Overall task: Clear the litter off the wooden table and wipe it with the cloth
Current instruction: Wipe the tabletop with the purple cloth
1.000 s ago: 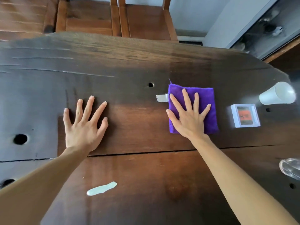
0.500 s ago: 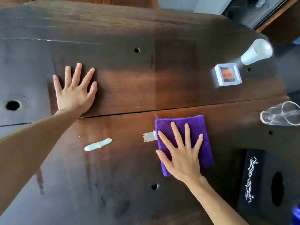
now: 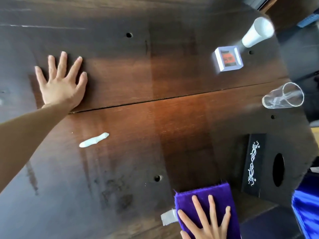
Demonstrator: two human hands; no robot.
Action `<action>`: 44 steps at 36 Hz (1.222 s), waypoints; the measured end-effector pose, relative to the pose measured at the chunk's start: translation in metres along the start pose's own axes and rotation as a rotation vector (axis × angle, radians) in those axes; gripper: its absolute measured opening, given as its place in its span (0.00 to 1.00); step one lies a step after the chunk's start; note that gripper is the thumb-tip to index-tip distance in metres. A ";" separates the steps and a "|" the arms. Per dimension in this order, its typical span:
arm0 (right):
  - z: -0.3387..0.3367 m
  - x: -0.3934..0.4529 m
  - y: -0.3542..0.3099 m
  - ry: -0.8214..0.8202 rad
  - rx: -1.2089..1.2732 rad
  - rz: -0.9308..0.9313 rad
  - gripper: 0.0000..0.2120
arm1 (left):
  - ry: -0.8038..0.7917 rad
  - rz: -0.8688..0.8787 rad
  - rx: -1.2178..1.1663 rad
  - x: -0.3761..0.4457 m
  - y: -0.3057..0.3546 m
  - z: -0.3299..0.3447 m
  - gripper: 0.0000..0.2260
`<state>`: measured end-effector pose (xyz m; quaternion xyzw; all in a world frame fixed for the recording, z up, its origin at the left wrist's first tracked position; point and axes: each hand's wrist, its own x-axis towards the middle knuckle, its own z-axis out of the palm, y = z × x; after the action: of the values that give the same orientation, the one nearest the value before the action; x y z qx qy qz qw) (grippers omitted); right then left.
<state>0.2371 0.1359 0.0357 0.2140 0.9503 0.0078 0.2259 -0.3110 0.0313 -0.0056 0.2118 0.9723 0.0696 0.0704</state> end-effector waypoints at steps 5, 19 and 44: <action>0.007 -0.006 -0.004 0.027 -0.024 0.017 0.35 | -0.010 -0.003 0.003 -0.001 0.002 0.001 0.25; -0.066 0.160 -0.046 0.040 0.155 -0.151 0.26 | -0.008 -0.032 0.013 0.004 0.003 0.000 0.25; -0.248 0.590 -0.063 0.315 0.219 -0.091 0.24 | -0.034 -0.034 0.054 0.013 0.001 0.004 0.26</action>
<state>-0.3711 0.3413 -0.0002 0.1900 0.9778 -0.0724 0.0499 -0.3216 0.0384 -0.0107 0.1983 0.9759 0.0387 0.0822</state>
